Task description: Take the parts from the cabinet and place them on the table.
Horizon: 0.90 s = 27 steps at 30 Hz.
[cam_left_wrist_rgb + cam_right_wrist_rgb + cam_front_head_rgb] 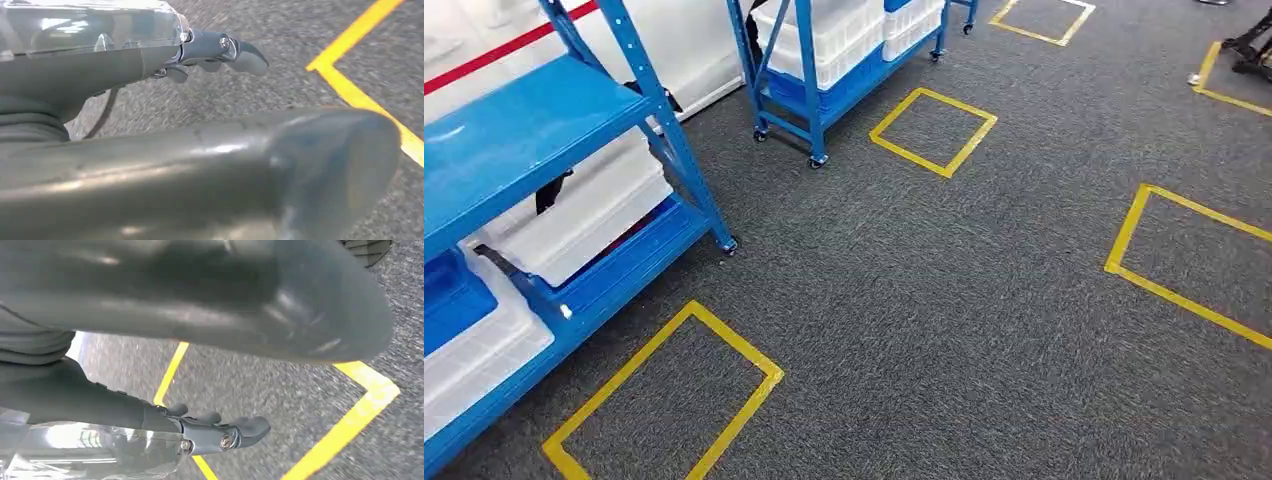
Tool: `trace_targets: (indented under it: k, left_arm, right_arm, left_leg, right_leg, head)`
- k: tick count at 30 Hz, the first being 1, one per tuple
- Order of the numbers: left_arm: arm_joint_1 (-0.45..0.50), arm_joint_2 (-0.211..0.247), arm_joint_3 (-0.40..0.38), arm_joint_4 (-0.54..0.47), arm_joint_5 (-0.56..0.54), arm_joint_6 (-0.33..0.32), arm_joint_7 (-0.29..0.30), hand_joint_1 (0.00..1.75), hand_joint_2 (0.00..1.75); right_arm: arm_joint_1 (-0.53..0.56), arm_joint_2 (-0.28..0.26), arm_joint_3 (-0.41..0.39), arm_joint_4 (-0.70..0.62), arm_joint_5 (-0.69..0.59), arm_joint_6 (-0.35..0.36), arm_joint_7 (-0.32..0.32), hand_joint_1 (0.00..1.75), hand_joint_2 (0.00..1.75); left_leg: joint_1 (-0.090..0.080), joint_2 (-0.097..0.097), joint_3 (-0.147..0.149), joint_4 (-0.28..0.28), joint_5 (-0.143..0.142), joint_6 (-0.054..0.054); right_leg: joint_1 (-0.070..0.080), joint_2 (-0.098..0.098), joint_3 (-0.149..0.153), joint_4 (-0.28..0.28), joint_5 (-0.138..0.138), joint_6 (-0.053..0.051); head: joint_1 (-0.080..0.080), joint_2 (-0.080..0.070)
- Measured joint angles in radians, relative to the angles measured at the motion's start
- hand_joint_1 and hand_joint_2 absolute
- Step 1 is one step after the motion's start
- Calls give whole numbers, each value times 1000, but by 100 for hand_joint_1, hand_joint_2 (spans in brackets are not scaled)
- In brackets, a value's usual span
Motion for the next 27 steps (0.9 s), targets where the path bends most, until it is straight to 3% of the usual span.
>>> trace_targets:
  k: [2,3,4,5,9,10,11,12,13,14,15,16,18,19,20,21,24,25,26,27]
  left_arm:
    - [4,5,0,4,-5,0,0,0,0]
    - [4,8,0,5,-6,0,-1,0,0]
    - [3,10,0,5,-6,0,-3,0,0]
    - [-1,15,0,6,-7,0,-4,0,0]
    - [7,21,0,7,-8,1,-8,0,0]
    - [8,20,0,9,-9,1,-8,0,0]
    - [7,19,0,11,-9,1,-8,0,0]
    - [3,19,0,13,-9,1,-8,0,0]
    - [0,19,0,13,-9,1,-8,0,0]
    - [-1,19,0,14,-9,1,-8,0,0]
    - [0,19,0,15,-9,1,-8,0,0]
    - [3,19,0,18,-9,1,-8,0,0]
    - [4,19,0,22,-9,1,-8,0,0]
    - [3,19,0,23,-9,1,-8,0,0]
    - [2,20,0,23,-9,1,-8,0,0]
    - [0,21,0,23,-9,1,-8,0,0]
    - [4,21,0,23,-9,1,-9,0,0]
    - [6,20,0,24,-10,0,-9,0,0]
    - [8,19,0,26,-9,0,-8,0,0]
    - [6,19,0,26,-9,0,-8,0,0]
  right_arm:
    - [-1,0,0,0,0,2,0,0,0]
    - [-2,1,0,1,0,2,0,0,0]
    - [-2,2,0,2,0,3,0,0,0]
    - [-3,6,0,3,0,3,0,0,0]
    - [-10,6,0,6,0,3,0,0,0]
    - [-10,5,-1,6,0,3,1,0,0]
    - [-9,4,-1,7,0,3,1,0,0]
    - [-7,4,-2,8,0,3,1,0,0]
    - [-5,3,-3,8,0,3,1,0,0]
    - [-4,3,-4,8,0,3,2,0,0]
    - [-4,2,-5,9,0,3,2,0,0]
    - [-4,2,-5,9,0,3,2,0,0]
    - [-4,1,-5,9,0,3,2,0,0]
    - [-3,1,-5,9,0,3,2,0,0]
    - [0,1,-5,10,0,3,2,0,0]
    - [-2,1,-4,11,0,3,2,0,0]
    - [-5,1,-4,12,0,3,3,0,0]
    - [-5,1,-4,12,0,3,3,0,0]
    - [-4,1,-4,12,0,3,3,0,0]
    - [-2,1,-4,12,0,3,3,0,0]
  left_leg:
    - [-3,5,53,-71,43,7]
    - [-9,18,121,-181,88,16]
    - [-16,44,174,-266,116,25]
    - [-29,88,198,-321,109,39]
    - [-33,46,191,-335,129,55]
    - [-18,36,206,-352,146,54]
    - [-17,26,204,-360,151,60]
    - [-14,18,198,-359,157,64]
    - [-13,5,192,-359,160,63]
    - [-12,-8,188,-359,162,62]
    - [-10,-19,186,-358,164,59]
    - [-7,-34,184,-356,165,56]
    - [3,-62,183,-347,163,45]
    - [10,-78,180,-337,158,36]
    - [9,-88,169,-328,154,24]
    - [8,-99,162,-314,151,14]
    - [15,-124,150,-325,163,-7]
    - [17,-133,149,-325,163,-11]
    - [13,-79,139,-297,140,-8]
    - [12,-36,110,-237,102,-7]
  right_leg:
    - [6,-26,-1,3,-1,-2]
    - [8,-41,2,5,-3,-3]
    - [9,-52,5,5,-4,-3]
    - [14,-64,6,8,-7,1]
    - [9,-98,12,3,-2,16]
    - [7,-76,12,14,-10,23]
    - [3,-14,-2,40,-34,31]
    - [-3,21,-30,99,-75,37]
    - [-9,39,-70,185,-119,43]
    - [-13,43,-104,257,-148,48]
    - [-18,43,-125,300,-156,53]
    - [-23,43,-122,294,-135,59]
    - [-35,49,-55,163,-50,72]
    - [-44,73,-1,57,-2,80]
    - [-49,130,16,22,-18,87]
    - [-40,128,7,20,-13,69]
    - [-32,91,5,27,-11,44]
    - [-35,77,5,22,-8,35]
    - [-34,63,4,19,-5,27]
    - [-30,51,1,19,-5,21]
  head:
    - [0,0]
    - [0,0]
    - [0,0]
    - [0,0]
    - [0,0]
    - [1,0]
    - [2,0]
    - [3,0]
    - [3,0]
    - [4,0]
    - [3,0]
    - [3,0]
    - [3,0]
    - [4,0]
    - [4,0]
    - [7,0]
    - [7,0]
    - [7,0]
    - [6,0]
    - [2,0]
